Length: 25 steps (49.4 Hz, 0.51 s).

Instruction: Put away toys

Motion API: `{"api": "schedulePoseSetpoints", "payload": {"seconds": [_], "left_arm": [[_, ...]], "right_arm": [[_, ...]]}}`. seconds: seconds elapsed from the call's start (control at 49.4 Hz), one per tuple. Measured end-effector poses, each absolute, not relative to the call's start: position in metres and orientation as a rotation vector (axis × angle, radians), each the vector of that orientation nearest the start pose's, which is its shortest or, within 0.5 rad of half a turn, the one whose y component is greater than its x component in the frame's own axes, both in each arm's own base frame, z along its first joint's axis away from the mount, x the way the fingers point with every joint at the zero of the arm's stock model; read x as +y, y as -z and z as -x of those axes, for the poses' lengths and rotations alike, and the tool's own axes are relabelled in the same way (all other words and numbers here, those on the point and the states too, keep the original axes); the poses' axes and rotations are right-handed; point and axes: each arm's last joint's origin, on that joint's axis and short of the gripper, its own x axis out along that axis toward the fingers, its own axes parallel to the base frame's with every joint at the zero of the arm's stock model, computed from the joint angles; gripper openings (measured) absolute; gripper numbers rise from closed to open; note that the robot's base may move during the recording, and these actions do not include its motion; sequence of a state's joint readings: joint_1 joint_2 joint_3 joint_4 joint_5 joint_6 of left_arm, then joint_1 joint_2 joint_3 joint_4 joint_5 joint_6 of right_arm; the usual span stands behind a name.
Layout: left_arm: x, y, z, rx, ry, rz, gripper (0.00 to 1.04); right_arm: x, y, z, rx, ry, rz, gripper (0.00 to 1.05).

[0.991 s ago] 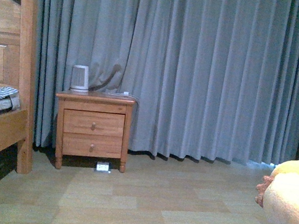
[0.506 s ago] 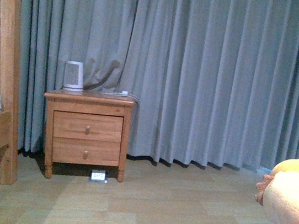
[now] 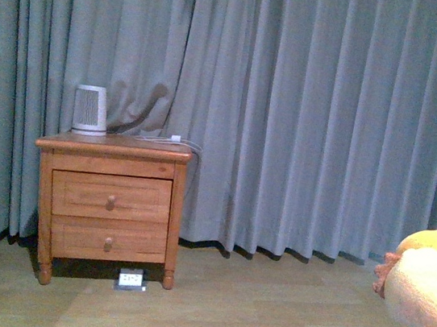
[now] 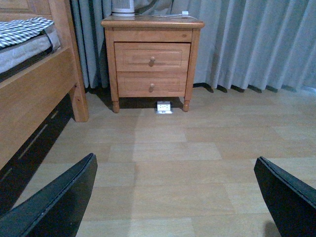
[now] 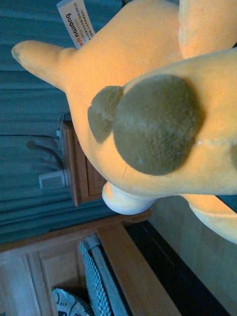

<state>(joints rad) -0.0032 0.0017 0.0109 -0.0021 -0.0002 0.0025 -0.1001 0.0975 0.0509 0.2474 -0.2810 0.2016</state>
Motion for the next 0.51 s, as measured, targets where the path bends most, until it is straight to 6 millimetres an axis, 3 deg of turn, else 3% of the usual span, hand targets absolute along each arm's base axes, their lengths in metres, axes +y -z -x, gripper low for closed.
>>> {"api": "schedulePoseSetpoints", "payload": {"seconds": [0.506], "left_arm": [[-0.0003, -0.1669, -0.0971, -0.007, 0.003, -0.002, 0.99]], "right_arm": [[-0.0019, -0.1968, -0.0987, -0.179, -0.199, -0.162, 0.17]]}}
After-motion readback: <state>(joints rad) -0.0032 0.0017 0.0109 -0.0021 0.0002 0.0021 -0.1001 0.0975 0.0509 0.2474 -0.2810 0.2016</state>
